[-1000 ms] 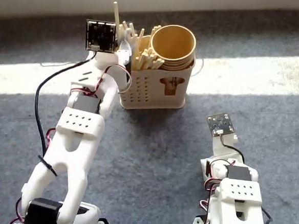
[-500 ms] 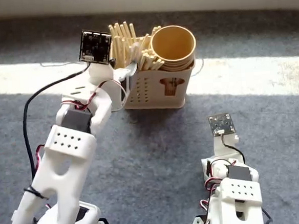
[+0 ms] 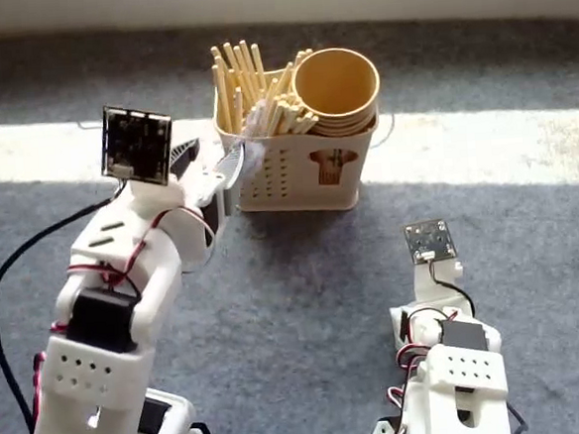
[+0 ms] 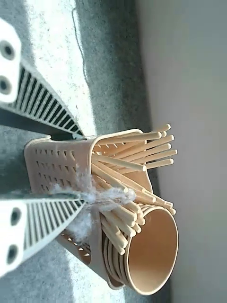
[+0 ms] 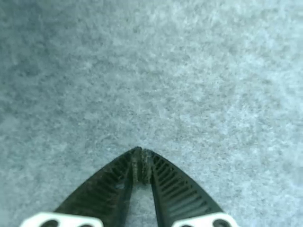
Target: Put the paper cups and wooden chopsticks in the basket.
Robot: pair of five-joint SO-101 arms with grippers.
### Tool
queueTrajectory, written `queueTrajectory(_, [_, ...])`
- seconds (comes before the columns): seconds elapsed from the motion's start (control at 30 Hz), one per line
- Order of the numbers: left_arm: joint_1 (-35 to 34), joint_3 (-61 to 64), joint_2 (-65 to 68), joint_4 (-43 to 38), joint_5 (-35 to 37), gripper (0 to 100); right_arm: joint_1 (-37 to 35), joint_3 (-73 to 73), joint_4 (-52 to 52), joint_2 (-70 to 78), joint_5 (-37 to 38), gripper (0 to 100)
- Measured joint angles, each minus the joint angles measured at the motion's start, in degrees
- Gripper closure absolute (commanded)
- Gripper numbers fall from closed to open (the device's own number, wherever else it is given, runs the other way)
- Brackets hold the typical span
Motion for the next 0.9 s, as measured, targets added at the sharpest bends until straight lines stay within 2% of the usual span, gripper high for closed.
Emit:
queueTrajectory(0.23, [-4.9, 6.4, -16.8, 0.0, 0.0, 85, 0.0, 0.0, 0.0, 0.0, 0.0, 99.2])
queueTrajectory(0.5, [-7.3, 7.3, -27.2, 0.2, 0.0, 86, 0.0, 0.0, 0.0, 0.0, 0.0, 99.2])
queueTrajectory(0.9, [-14.5, 9.5, -37.4, 10.4, 0.0, 86, 0.0, 0.0, 0.0, 0.0, 0.0, 99.2])
